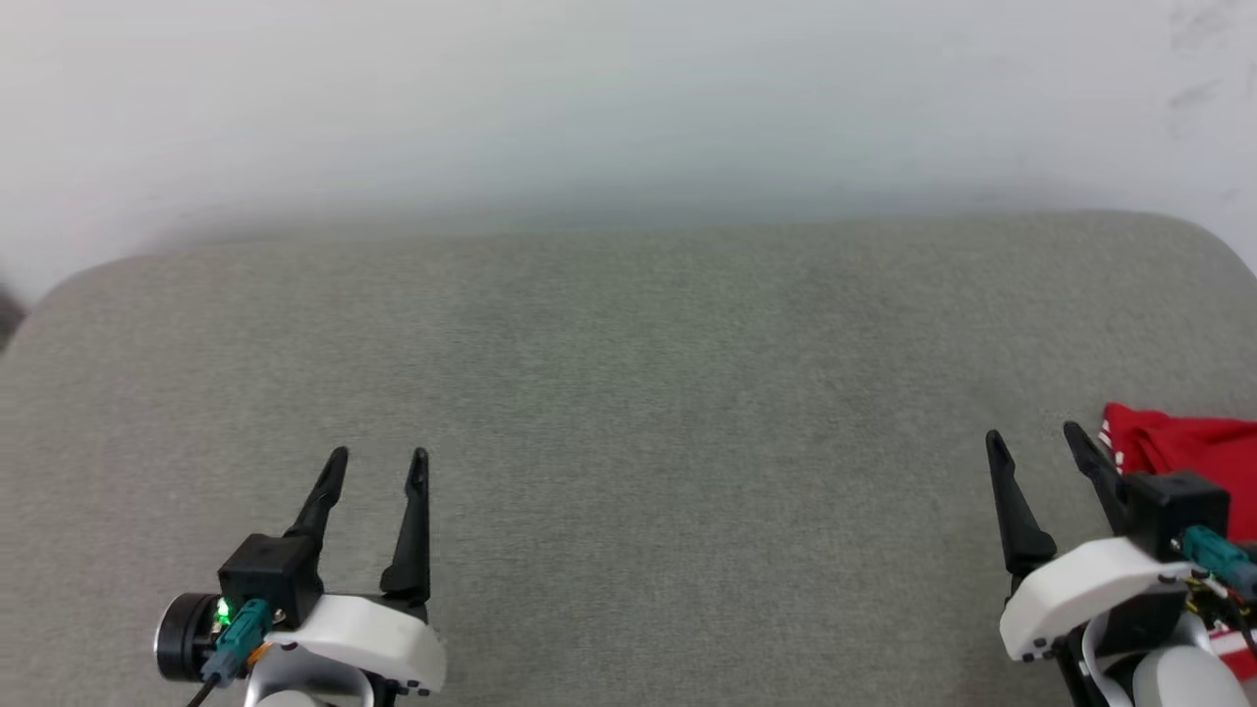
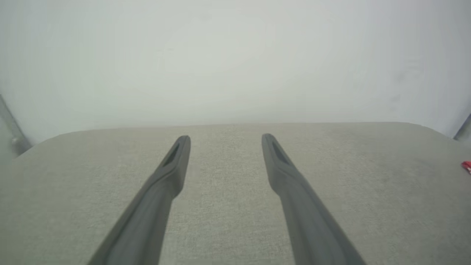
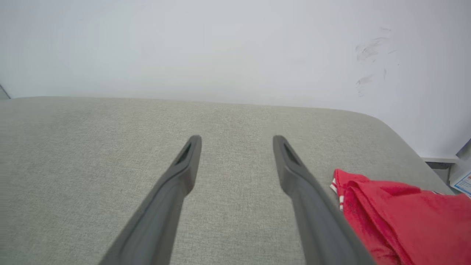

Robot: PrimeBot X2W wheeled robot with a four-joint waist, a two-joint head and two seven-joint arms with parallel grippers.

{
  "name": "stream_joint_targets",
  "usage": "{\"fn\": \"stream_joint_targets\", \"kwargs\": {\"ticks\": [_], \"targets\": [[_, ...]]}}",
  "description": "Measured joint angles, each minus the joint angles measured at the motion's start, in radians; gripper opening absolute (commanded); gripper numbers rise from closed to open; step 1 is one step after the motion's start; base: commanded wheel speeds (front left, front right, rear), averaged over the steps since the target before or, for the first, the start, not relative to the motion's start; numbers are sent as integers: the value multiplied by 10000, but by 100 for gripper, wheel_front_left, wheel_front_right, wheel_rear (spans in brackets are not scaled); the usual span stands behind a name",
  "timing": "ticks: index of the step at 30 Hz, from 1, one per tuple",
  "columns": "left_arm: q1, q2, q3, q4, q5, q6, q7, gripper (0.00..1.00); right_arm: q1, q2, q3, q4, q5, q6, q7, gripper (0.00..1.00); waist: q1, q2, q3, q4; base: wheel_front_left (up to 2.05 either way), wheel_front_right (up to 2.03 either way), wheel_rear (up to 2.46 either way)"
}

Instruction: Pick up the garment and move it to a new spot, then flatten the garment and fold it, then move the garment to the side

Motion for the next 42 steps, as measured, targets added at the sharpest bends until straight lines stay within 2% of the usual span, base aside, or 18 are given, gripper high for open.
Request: {"fn": "stream_joint_targets", "kwargs": {"ticks": [7,14,34,35,39,42], "targets": [[209,144,136,330,19,-119,-73,100,1195,263,54,-1532,-291,0,-199,100,0,0,-475,530,0,0,0],[511,-21,100,662,73,-182,-90,100,2358,341,-159,-2464,40,0,-100,100,1,0,-795,473,0,0,0],[621,-265,224,1072,92,-389,-102,100,2763,355,-67,-2851,380,0,-127,100,2,0,-870,287,0,0,0],[621,-272,226,1074,96,-391,-102,0,2762,355,-61,-2861,378,0,-138,0,3,0,-867,290,0,0,0],[825,-462,144,1329,17,-399,-52,0,2889,357,-27,-2541,405,0,-142,0,3,0,-860,292,0,0,0],[874,-562,272,1360,-418,-499,88,0,2889,357,-2,-2428,1014,0,-138,0,3,0,-846,296,0,0,0]]}}
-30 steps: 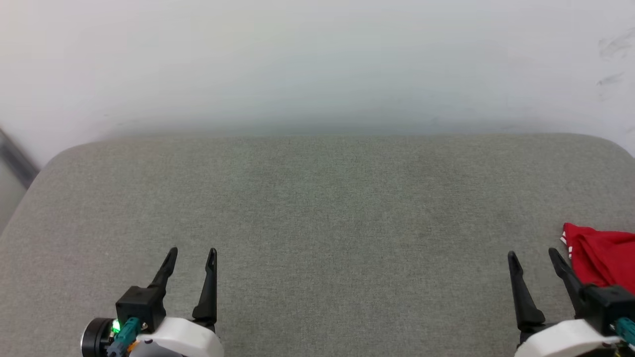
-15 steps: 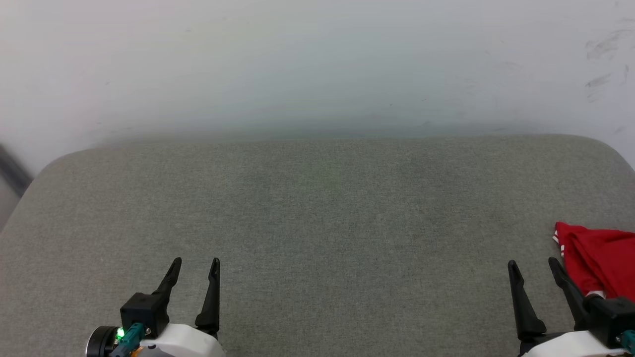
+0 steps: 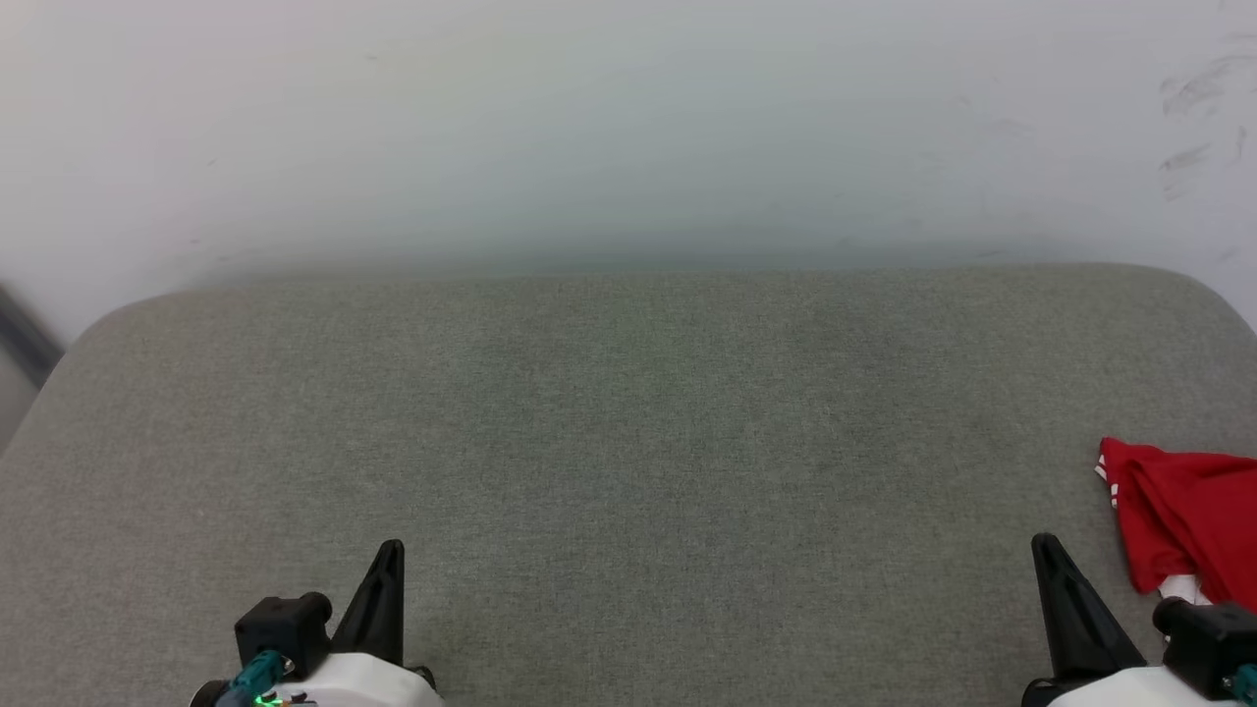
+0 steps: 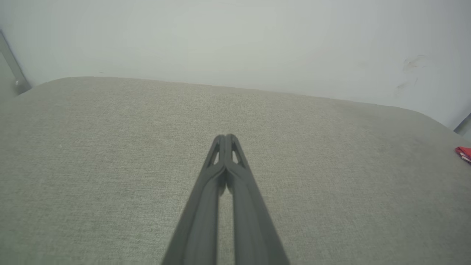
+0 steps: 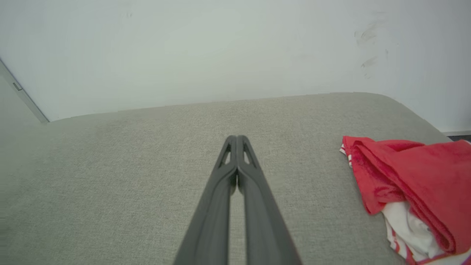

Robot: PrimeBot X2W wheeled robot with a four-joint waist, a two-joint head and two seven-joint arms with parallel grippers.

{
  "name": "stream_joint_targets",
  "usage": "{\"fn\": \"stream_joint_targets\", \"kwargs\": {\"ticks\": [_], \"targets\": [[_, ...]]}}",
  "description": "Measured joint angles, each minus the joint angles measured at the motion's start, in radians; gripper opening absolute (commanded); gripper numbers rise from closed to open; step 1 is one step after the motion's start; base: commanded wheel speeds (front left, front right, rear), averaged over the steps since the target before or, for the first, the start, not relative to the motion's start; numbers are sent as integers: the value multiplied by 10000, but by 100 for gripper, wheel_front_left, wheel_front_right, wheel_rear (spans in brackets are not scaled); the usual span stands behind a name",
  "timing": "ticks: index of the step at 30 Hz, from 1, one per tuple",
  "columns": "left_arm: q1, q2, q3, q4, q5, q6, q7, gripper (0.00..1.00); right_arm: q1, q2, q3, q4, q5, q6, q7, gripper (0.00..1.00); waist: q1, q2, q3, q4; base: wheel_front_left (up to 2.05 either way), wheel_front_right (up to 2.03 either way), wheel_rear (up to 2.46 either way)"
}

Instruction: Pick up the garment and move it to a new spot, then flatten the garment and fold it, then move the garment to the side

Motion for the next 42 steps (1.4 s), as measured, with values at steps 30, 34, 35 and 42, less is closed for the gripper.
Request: {"fn": "stream_joint_targets", "kwargs": {"ticks": [30,34,35,42], "targets": [[-262,-913,1701,240,-3954,-1124,1221,0,-920,-128,69,1131,5515,-2,320,0,0,0,126,28,0,0,0],[-312,-1043,1896,245,-4387,-1218,1377,0,-987,-138,69,1269,6111,-2,339,0,0,1,143,31,0,0,0],[-314,-1072,1935,247,-4491,-1239,1406,0,-1040,-142,65,1296,6240,-2,345,0,0,0,147,32,0,0,0],[-374,-1221,2257,276,-5189,-1475,1607,0,-1219,-159,58,1501,7219,-2,430,0,0,0,177,39,0,0,0]]}}
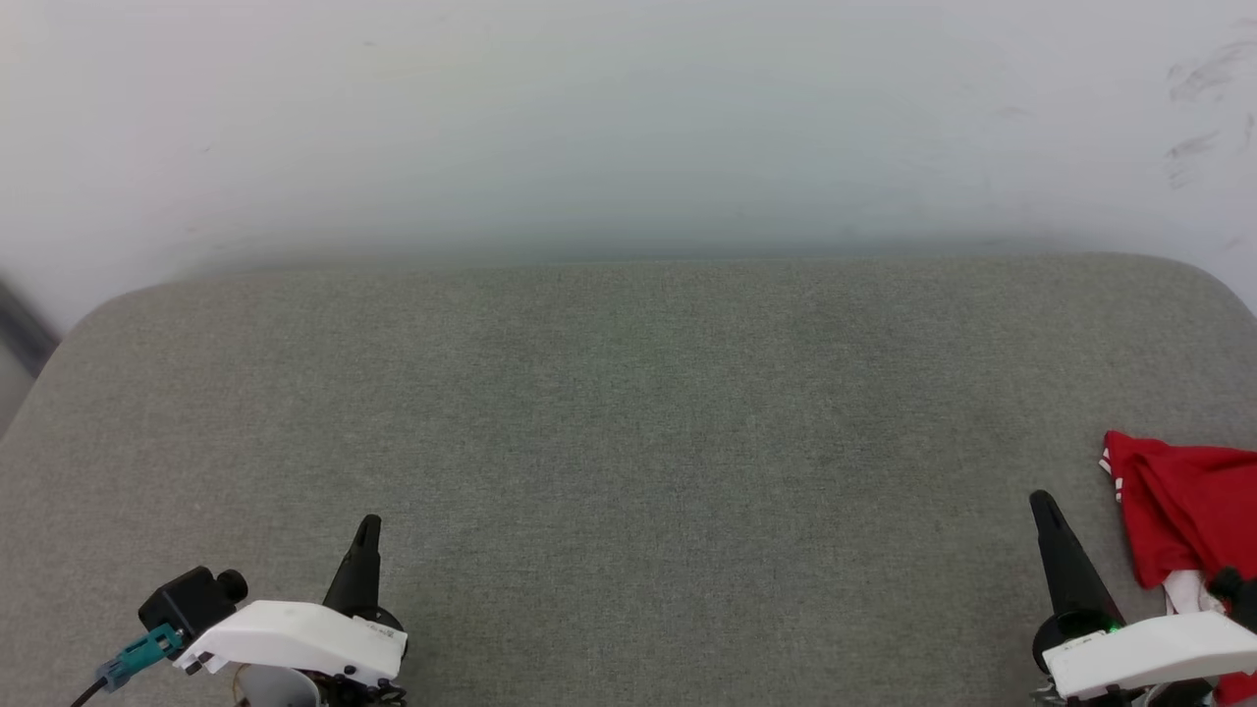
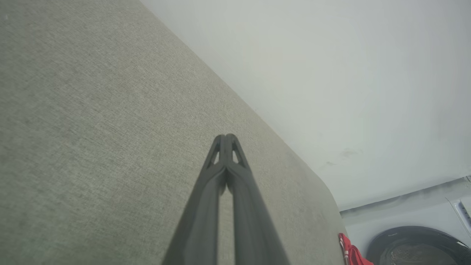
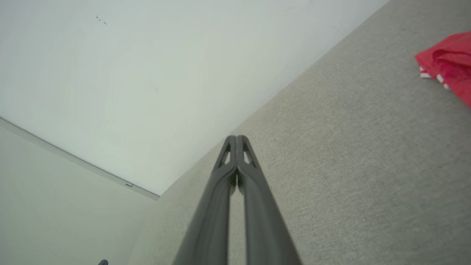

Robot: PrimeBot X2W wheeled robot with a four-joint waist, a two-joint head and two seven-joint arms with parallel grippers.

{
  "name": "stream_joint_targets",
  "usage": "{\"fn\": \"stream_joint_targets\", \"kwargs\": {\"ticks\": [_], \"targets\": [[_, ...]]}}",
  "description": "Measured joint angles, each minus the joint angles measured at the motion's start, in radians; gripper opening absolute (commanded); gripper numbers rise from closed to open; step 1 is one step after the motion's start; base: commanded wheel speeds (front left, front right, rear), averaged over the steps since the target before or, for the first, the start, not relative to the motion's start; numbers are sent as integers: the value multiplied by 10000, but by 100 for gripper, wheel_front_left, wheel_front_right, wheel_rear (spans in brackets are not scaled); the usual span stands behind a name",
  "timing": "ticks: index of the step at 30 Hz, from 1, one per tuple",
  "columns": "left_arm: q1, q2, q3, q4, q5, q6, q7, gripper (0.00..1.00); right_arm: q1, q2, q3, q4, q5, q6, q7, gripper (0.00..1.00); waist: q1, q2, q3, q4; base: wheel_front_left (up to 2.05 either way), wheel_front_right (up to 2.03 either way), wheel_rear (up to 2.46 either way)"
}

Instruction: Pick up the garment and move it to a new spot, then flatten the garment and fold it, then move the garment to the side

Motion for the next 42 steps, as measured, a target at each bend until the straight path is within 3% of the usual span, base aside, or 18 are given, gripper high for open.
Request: {"fn": "stream_joint_targets", "kwargs": {"ticks": [42], "targets": [[-347,-876,1546,128,-3329,-936,1131,0,-912,-21,-134,953,4535,-2,410,0,0,0,177,39,0,0,0]]}}
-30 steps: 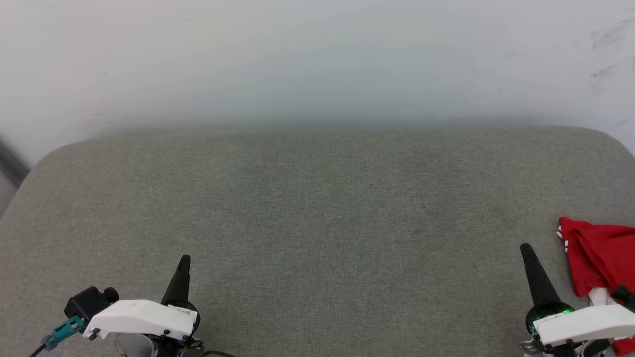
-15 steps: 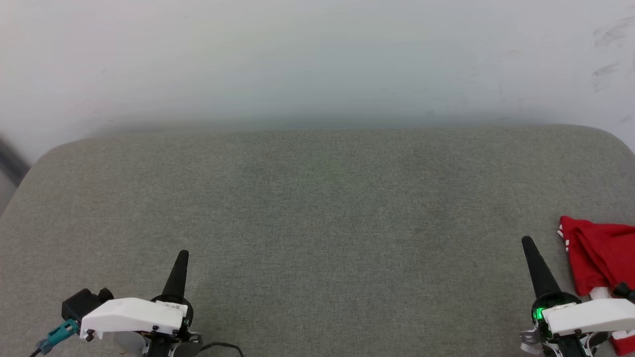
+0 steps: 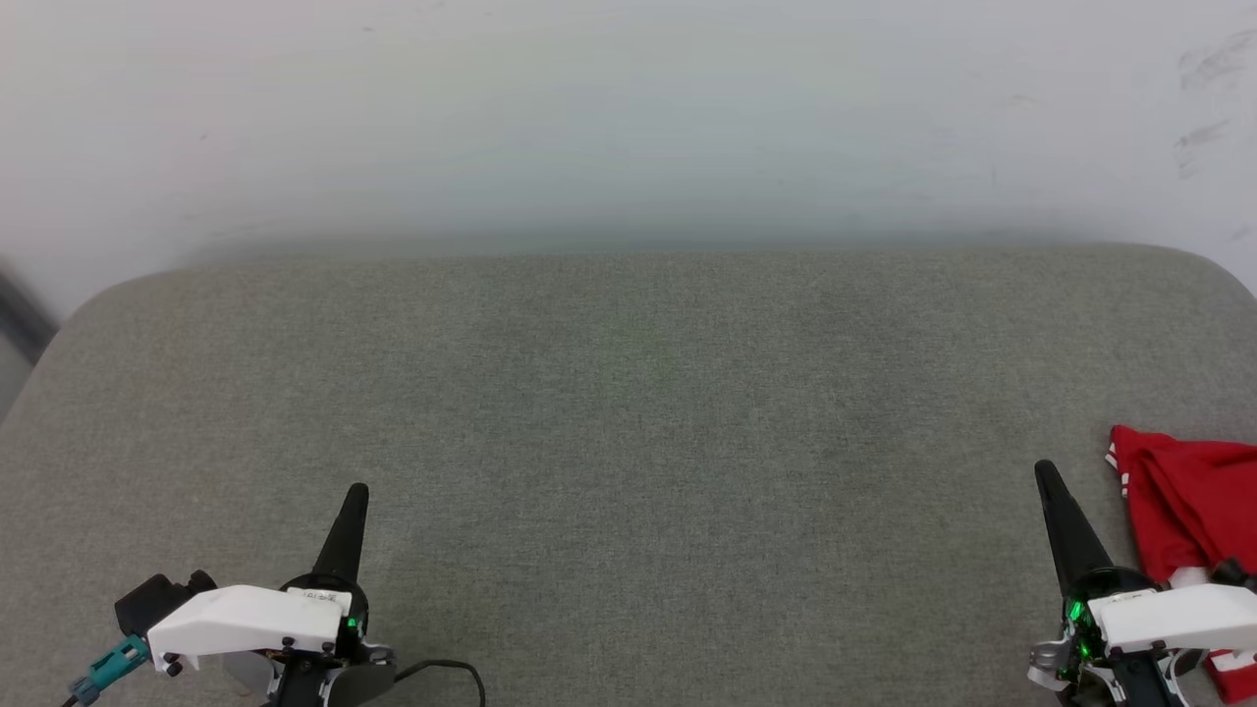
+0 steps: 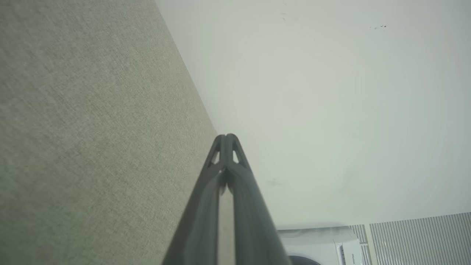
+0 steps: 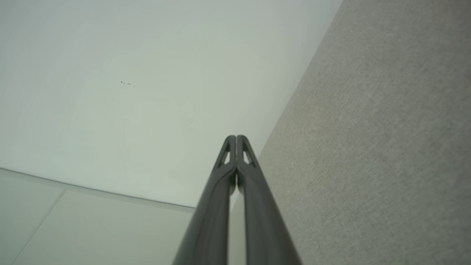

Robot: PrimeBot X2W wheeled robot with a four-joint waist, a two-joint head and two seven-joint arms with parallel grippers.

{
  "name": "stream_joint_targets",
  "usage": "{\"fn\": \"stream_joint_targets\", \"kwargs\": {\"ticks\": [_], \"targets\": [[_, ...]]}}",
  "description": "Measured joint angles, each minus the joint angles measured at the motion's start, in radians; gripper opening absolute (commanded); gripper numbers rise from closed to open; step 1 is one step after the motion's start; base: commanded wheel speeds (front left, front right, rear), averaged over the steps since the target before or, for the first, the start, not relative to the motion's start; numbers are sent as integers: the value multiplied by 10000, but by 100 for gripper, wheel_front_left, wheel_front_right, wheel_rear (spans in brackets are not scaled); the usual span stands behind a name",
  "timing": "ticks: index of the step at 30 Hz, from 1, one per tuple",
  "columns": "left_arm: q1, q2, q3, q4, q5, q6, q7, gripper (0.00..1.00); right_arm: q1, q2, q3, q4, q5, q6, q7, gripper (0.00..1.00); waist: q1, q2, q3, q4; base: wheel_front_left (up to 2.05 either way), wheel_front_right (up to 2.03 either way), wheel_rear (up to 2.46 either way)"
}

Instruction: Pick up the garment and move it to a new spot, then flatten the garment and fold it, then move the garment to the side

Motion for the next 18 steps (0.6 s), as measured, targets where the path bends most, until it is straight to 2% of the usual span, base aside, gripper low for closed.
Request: {"fn": "stream_joint_targets", "kwargs": {"ticks": [18], "targets": [[-81,-301,518,54,-1101,-307,393,0,-283,4,-82,322,1469,0,159,0,-1,0,76,17,0,0,0]]}}
